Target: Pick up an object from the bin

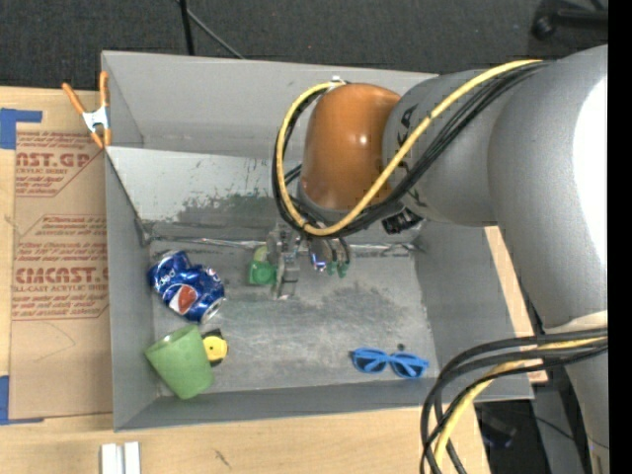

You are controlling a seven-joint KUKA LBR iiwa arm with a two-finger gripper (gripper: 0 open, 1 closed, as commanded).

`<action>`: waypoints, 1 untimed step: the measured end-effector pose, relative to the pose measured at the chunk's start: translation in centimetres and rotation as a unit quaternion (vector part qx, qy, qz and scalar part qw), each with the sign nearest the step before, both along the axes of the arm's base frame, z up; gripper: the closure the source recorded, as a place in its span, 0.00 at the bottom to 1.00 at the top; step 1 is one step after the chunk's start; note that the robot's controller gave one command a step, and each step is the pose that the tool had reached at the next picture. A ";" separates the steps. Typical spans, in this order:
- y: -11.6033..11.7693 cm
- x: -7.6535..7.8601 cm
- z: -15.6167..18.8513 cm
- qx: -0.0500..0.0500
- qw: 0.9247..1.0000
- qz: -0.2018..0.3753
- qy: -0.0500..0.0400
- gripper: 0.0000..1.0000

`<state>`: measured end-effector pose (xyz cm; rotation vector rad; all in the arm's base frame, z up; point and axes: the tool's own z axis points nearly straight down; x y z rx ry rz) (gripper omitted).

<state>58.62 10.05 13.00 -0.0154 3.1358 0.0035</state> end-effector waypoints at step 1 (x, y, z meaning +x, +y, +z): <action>0.1 0.1 2.2 0.000 1.000 0.000 0.001 1.00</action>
Offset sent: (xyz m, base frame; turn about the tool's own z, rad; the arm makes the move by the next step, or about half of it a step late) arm 0.0001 -0.0001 0.0211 0.0000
